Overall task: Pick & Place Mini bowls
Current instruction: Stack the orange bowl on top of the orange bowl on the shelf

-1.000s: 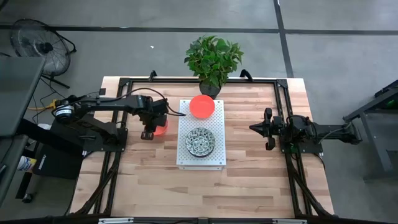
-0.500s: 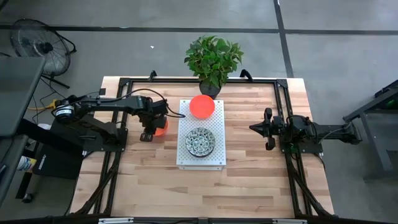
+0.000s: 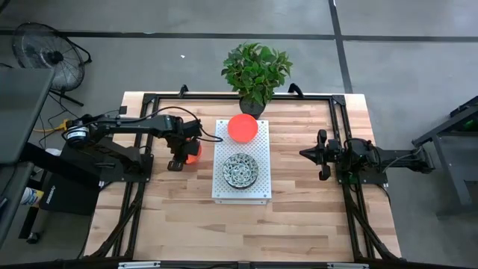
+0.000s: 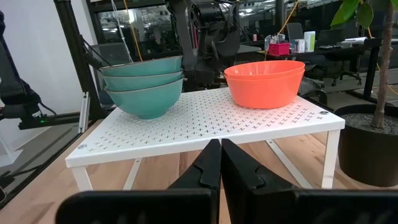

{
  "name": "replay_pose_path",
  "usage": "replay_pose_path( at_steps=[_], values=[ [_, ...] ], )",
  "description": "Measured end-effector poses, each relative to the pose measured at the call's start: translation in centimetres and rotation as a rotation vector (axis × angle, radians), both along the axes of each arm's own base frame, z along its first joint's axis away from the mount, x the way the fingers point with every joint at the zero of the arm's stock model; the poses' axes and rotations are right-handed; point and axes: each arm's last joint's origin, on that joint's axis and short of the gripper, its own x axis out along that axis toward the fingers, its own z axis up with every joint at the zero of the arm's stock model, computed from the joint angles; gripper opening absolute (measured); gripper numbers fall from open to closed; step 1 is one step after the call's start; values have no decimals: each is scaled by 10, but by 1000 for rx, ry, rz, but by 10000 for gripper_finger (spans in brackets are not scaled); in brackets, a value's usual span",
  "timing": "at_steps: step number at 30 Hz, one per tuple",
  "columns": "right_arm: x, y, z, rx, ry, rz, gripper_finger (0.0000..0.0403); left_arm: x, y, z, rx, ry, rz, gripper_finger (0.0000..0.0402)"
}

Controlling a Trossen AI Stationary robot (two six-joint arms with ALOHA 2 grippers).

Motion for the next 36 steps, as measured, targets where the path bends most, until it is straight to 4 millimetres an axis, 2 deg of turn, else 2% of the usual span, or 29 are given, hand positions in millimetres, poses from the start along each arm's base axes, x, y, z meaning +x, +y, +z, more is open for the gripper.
replay_pose_path(
  at_steps=[9, 18, 27, 36],
  values=[
    [0, 0, 0, 0, 0, 0, 0, 4, -10, 0, 16, -2, -19, 103],
    [0, 0, 0, 0, 0, 0, 0, 8, -27, -1, 151, 38, -46, 103],
    [0, 0, 0, 0, 0, 0, 0, 9, -28, -1, 203, 35, -22, 103],
    [0, 0, 0, 0, 0, 0, 0, 16, -27, -12, 202, 70, -32, 103]
  ],
)
